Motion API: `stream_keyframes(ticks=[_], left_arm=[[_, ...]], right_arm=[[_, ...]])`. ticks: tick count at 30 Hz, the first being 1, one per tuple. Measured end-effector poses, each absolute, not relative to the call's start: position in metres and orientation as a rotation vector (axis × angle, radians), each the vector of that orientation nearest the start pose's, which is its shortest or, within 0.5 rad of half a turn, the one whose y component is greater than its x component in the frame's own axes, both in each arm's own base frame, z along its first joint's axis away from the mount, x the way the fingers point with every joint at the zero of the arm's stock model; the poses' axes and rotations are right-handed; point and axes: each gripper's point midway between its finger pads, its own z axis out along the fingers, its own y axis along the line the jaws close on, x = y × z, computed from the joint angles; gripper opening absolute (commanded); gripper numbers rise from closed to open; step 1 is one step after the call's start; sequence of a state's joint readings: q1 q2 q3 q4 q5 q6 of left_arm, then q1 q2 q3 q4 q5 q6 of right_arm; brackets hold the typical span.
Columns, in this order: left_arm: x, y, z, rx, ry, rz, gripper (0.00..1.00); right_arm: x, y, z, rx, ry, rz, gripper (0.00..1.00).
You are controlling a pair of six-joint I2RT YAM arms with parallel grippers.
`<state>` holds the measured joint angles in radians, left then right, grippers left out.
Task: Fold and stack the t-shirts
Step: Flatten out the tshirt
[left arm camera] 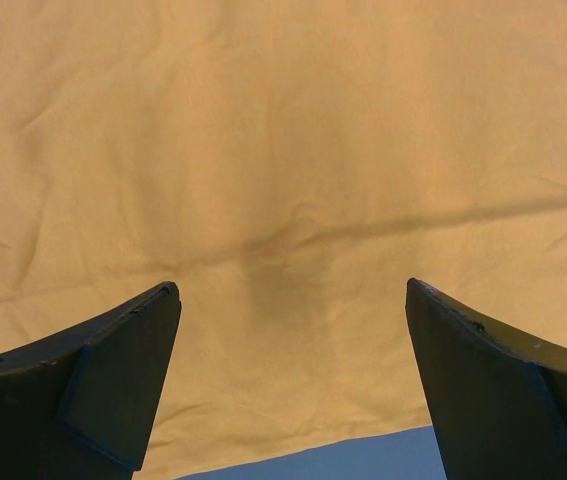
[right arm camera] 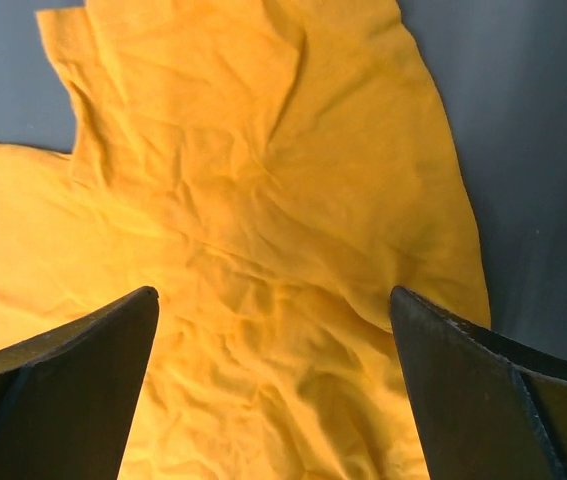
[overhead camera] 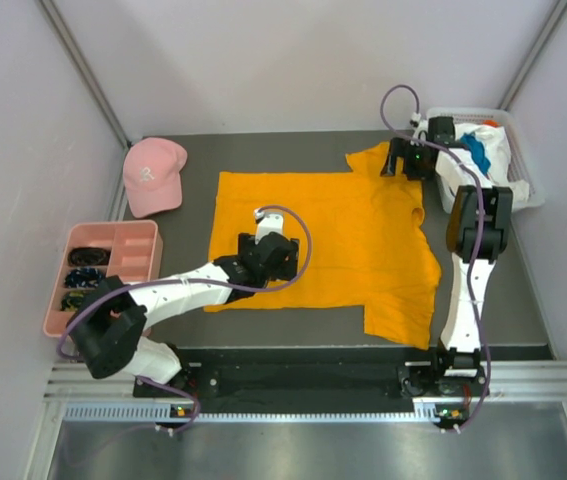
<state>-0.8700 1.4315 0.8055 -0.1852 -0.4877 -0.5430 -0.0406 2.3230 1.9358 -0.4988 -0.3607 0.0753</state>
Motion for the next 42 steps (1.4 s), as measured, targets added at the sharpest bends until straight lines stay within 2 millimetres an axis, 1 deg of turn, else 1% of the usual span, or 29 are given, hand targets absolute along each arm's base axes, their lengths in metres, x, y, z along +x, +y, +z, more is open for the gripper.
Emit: stream_keyframes(ticks=[3, 8, 12, 15, 17, 19, 23, 26, 28, 31, 32, 34, 35, 38, 42], left_arm=[[0.277, -0.23, 0.084, 0.143, 2.261, -0.164, 0.99], [0.276, -0.229, 0.083, 0.143, 2.261, -0.163, 0.99], [0.276, -0.229, 0.083, 0.143, 2.261, -0.163, 0.99], [0.276, -0.228, 0.083, 0.143, 2.261, -0.163, 0.99], [0.275, -0.226, 0.084, 0.141, 2.258, -0.165, 0.99], [0.273, -0.224, 0.085, 0.138, 2.254, -0.168, 0.99], [0.273, -0.222, 0.089, 0.127, 2.244, -0.173, 0.99], [0.273, -0.221, 0.09, 0.124, 2.242, -0.175, 0.99], [0.273, -0.22, 0.089, 0.124, 2.242, -0.175, 0.99], [0.273, -0.22, 0.09, 0.128, 2.24, -0.174, 0.99], [0.273, -0.22, 0.091, 0.13, 2.237, -0.175, 0.99], [0.273, -0.22, 0.092, 0.134, 2.234, -0.174, 0.99], [0.274, -0.22, 0.093, 0.136, 2.231, -0.176, 0.99], [0.274, -0.22, 0.097, 0.134, 2.222, -0.182, 0.99], [0.274, -0.22, 0.102, 0.126, 2.206, -0.198, 0.99]], right_arm=[[0.57, 0.042, 0.07, -0.025, 2.406, 0.455, 0.99], [0.575, 0.042, 0.096, -0.062, 2.331, 0.437, 0.99], [0.581, 0.049, 0.122, -0.109, 2.249, 0.454, 0.99], [0.586, 0.055, 0.136, -0.136, 2.209, 0.483, 0.99], [0.588, 0.058, 0.142, -0.147, 2.195, 0.503, 0.99], [0.589, 0.061, 0.146, -0.158, 2.182, 0.523, 0.99], [0.587, 0.066, 0.147, -0.165, 2.181, 0.558, 0.99], [0.585, 0.067, 0.142, -0.163, 2.19, 0.569, 0.99], [0.581, 0.068, 0.134, -0.154, 2.205, 0.577, 0.99], [0.563, 0.07, 0.115, -0.128, 2.263, 0.601, 0.99], [0.553, 0.072, 0.109, -0.115, 2.288, 0.61, 0.99], [0.534, 0.074, 0.106, -0.101, 2.318, 0.621, 0.99], [0.524, 0.077, 0.108, -0.099, 2.327, 0.625, 0.99], [0.5, 0.088, 0.126, -0.112, 2.315, 0.627, 0.99], [0.465, 0.105, 0.173, -0.134, 2.231, 0.623, 0.99]])
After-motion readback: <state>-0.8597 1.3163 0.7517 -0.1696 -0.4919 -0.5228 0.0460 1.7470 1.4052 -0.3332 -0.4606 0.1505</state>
